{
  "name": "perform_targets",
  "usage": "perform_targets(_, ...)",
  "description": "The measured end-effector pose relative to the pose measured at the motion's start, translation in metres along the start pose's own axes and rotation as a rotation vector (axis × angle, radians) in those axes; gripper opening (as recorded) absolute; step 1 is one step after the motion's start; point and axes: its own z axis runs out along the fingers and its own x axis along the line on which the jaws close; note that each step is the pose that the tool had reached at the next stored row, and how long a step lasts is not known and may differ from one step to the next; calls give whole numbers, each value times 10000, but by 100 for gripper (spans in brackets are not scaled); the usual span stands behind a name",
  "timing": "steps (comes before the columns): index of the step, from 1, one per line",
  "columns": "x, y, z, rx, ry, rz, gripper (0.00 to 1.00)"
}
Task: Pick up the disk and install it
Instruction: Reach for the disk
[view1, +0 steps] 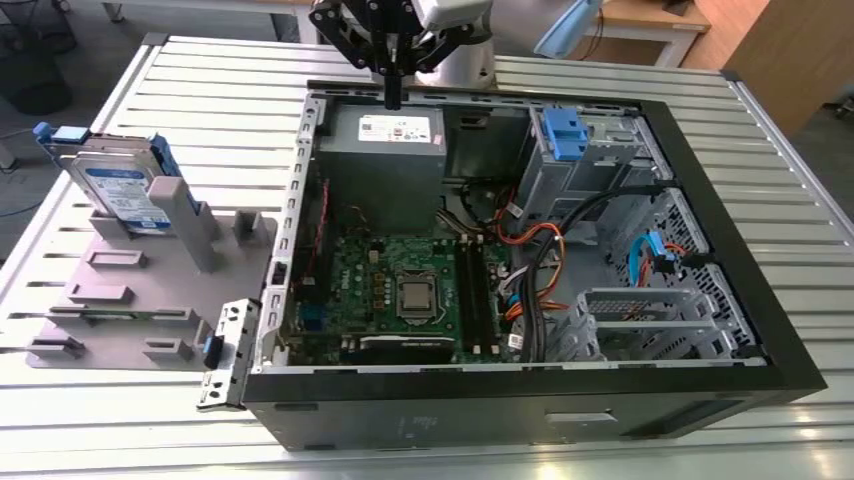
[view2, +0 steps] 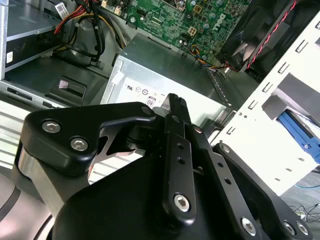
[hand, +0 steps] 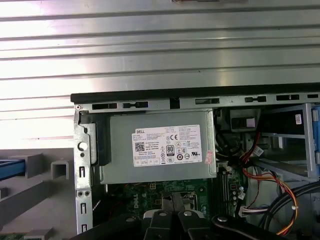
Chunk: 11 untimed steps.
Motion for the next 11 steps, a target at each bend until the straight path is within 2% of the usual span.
perform_targets(5, 8, 0, -1, 0, 0, 1, 11)
perform_targets(11, 94, -7, -3, -3, -1, -1, 11)
